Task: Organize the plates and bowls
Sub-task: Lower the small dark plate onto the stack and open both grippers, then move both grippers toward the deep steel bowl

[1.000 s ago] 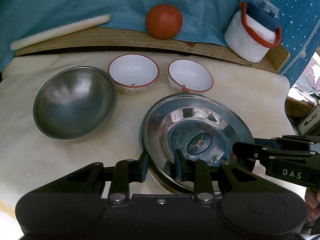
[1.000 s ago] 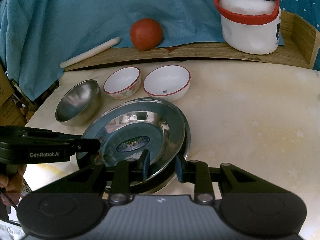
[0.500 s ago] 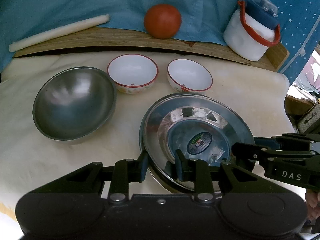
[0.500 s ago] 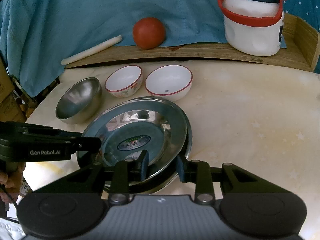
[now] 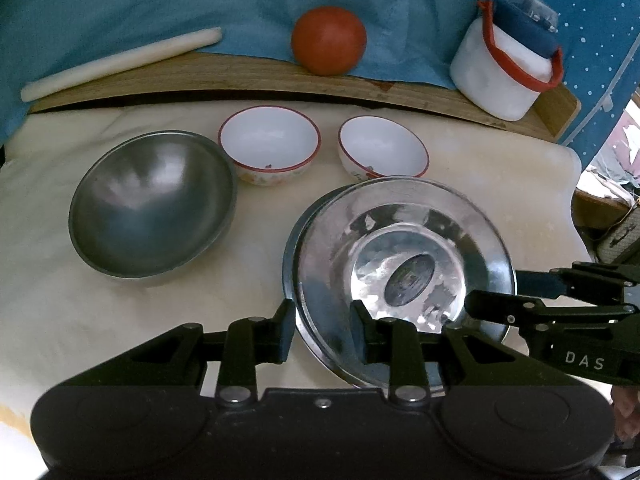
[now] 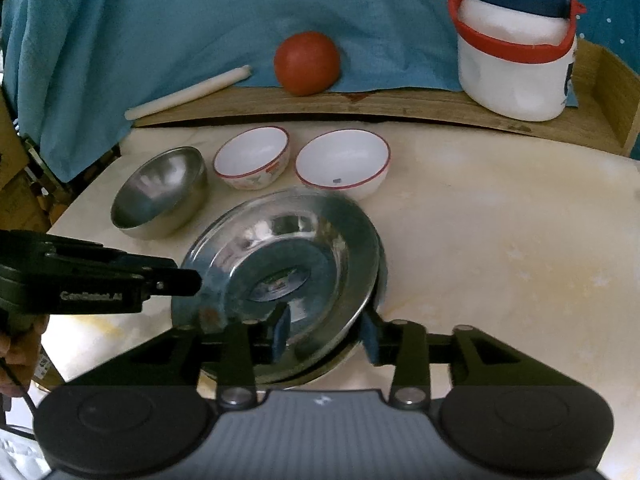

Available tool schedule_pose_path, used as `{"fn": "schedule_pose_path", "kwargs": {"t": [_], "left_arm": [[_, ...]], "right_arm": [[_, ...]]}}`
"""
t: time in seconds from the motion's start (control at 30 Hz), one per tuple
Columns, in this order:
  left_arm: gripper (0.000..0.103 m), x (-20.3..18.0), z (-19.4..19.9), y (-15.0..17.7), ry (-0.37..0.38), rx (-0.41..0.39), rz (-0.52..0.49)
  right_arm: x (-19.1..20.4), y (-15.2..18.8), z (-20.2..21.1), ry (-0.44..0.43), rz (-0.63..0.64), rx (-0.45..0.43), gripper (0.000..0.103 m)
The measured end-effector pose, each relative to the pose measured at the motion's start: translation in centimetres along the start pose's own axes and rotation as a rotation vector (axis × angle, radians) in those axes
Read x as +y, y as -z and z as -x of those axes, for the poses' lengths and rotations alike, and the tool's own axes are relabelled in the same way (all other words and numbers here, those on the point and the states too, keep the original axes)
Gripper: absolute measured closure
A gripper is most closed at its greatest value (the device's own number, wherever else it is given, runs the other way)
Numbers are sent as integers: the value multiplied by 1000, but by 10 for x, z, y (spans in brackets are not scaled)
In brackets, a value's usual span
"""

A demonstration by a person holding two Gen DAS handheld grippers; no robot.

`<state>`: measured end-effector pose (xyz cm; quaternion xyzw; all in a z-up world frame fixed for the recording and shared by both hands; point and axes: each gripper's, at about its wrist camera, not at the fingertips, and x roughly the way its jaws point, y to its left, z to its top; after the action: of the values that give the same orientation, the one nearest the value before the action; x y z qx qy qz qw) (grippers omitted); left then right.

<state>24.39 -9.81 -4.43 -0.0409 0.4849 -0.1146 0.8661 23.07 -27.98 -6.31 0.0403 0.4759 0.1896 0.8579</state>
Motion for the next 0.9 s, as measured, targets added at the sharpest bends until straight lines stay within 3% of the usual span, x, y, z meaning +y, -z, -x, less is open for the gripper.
{"fn": "schedule_pose_path", "kwargs": {"t": [0.27, 0.5, 0.9], "left_arm": [[68, -2, 1, 1, -2, -6, -3], [49, 1, 7, 2, -18, -32, -7], [26, 11, 23, 2, -34, -105, -4]], "right_arm": [[-2, 0, 0, 1, 4, 0, 52], [2, -1, 2, 15, 5, -14, 31], [4, -4, 2, 56, 7, -46, 11]]}}
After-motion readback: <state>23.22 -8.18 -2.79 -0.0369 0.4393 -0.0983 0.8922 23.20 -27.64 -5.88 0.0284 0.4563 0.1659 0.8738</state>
